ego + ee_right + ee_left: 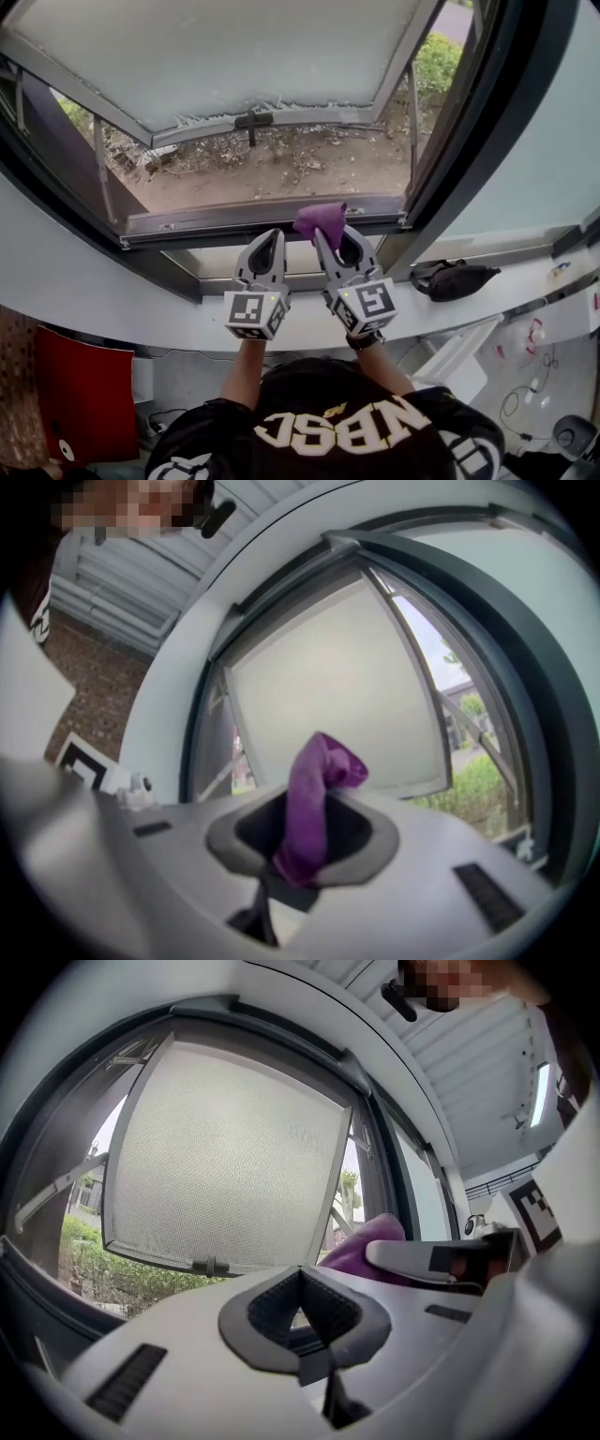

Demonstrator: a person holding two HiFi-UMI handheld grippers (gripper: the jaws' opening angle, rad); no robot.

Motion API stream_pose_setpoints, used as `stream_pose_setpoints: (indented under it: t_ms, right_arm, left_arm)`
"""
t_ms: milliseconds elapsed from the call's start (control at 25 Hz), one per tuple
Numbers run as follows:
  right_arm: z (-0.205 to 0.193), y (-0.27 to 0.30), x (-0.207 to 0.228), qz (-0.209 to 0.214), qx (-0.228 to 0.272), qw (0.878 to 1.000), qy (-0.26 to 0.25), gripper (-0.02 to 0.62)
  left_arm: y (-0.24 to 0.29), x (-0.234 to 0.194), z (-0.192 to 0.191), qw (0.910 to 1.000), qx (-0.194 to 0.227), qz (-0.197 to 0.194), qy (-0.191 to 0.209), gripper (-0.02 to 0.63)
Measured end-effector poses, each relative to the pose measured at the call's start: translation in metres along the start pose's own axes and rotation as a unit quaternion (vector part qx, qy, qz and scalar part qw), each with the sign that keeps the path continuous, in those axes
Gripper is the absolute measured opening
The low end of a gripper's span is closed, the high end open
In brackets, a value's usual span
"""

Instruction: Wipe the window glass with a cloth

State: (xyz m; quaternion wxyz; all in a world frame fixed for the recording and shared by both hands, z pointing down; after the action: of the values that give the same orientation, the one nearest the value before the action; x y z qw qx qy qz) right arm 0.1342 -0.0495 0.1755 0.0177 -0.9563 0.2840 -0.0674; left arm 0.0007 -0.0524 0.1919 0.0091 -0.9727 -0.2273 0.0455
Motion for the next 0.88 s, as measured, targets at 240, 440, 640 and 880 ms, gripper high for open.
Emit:
stream_pose_setpoints:
  t_ms: [240, 440, 640, 880]
  right_arm:
    - [0.005, -0.016, 0.012, -0.012, 0.003, 1.0, -0.008, 0.097]
    - [0.004, -0.022, 0.012, -0.016, 0.005, 1.0, -0.008, 0.097]
    - [0.0, -0.025, 0.005, -0.011, -0.006, 1.0, -0.01, 0.097]
    - [-0.008, -0.026, -0.004, 0.002, -0.016, 1.0, -0.006, 0.097]
  left_arm:
    - [0.0, 0.018, 0.002, 1.0, 0.002, -0.005, 0.006, 0.023]
    - [-0.006, 0.021, -0.001, 1.0, -0.002, -0.001, 0.002, 0.023]
    - [-0.014, 0.018, -0.003, 1.0, -0.003, 0.009, 0.003, 0.023]
    - [-0.021, 0.019, -0.005, 0.9999, -0.006, 0.016, 0.002, 0.023]
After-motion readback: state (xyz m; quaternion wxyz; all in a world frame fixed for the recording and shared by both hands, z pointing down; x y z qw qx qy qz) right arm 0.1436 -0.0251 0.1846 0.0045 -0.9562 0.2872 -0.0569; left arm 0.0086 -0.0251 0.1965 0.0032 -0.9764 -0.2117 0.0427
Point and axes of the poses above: the fingertips, and each gripper's own axes: y forward along the fingers, x to its right, z out of its top, the point moved 5 cm from there along -y, backward along the fingers, and after that the axes turned 4 degrees about -x, right-handed, at the moved point
